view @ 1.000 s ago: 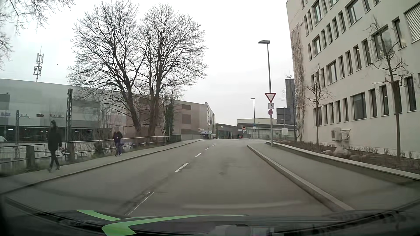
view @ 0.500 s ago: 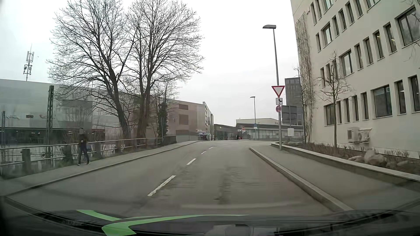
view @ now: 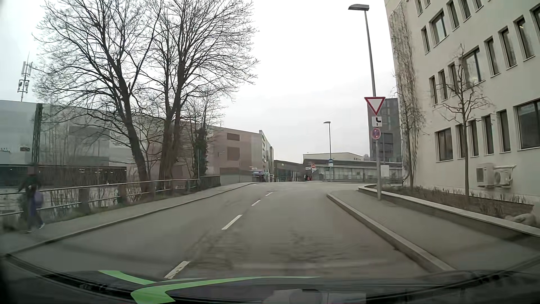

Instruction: Follow the waypoints while adhering to traffic rules and regulations

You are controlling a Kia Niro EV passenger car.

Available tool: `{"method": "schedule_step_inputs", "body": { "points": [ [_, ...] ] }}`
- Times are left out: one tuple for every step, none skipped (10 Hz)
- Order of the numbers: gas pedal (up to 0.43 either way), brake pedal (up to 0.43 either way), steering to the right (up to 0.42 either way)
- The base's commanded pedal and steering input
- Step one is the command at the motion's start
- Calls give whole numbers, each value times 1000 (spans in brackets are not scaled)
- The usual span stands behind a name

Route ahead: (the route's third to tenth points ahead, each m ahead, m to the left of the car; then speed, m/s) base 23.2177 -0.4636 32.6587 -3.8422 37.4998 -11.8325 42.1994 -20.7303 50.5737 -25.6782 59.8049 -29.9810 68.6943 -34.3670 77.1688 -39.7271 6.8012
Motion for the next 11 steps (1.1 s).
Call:
{"method": "schedule_step_inputs", "body": {
  "points": [
    [157, 0, 3],
    [157, 0, 3],
    [130, 0, 3],
    [118, 0, 3],
    [98, 0, 3],
    [67, 0, 3],
    [67, 0, 3],
    [67, 0, 3],
    [47, 0, 4],
    [28, 0, 6],
    [28, 0, 9]
  ]
}}
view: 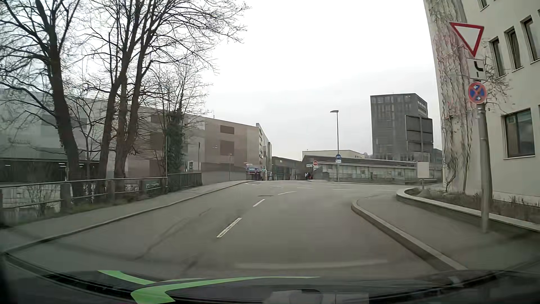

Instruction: Follow the waypoints while adhering to traffic rules and regulations

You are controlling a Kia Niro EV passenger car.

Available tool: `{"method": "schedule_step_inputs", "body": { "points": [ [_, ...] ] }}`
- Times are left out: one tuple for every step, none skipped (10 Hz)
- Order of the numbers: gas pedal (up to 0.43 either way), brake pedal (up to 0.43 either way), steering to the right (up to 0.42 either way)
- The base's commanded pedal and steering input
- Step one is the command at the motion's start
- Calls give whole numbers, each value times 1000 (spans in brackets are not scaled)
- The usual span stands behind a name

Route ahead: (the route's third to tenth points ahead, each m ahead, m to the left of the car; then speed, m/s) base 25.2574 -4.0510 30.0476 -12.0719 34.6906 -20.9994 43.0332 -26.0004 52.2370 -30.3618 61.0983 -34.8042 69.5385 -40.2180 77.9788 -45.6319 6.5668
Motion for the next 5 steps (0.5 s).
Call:
{"method": "schedule_step_inputs", "body": {
  "points": [
    [28, 0, 10],
    [28, 0, 11],
    [28, 0, 12],
    [28, 0, 15],
    [28, 0, 18]
  ]
}}
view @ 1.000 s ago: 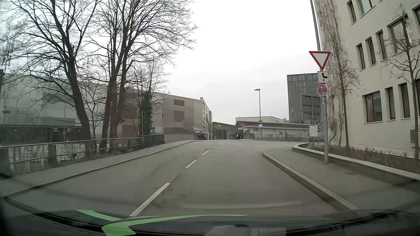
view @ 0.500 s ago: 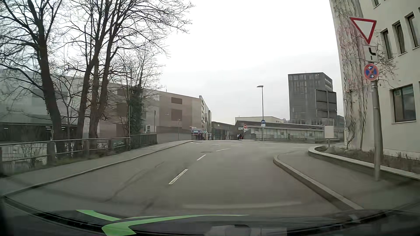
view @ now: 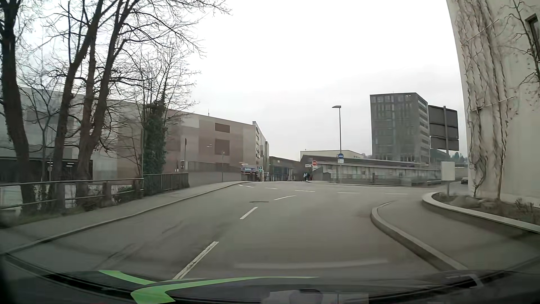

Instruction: Follow the waypoints while adhering to traffic rules and regulations

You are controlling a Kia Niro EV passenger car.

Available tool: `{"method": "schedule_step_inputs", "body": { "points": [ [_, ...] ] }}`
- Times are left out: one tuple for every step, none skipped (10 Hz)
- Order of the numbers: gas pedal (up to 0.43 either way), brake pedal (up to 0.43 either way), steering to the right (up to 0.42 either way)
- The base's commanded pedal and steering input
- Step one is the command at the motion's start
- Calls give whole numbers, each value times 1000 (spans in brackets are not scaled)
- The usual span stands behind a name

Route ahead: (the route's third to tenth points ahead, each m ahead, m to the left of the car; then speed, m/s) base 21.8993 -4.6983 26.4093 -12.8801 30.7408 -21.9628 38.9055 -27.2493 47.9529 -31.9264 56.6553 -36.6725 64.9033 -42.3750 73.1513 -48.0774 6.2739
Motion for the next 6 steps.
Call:
{"method": "schedule_step_inputs", "body": {
  "points": [
    [28, 0, 21],
    [28, 0, 22],
    [28, 0, 23],
    [28, 0, 24],
    [28, 0, 24],
    [28, 0, 28]
  ]
}}
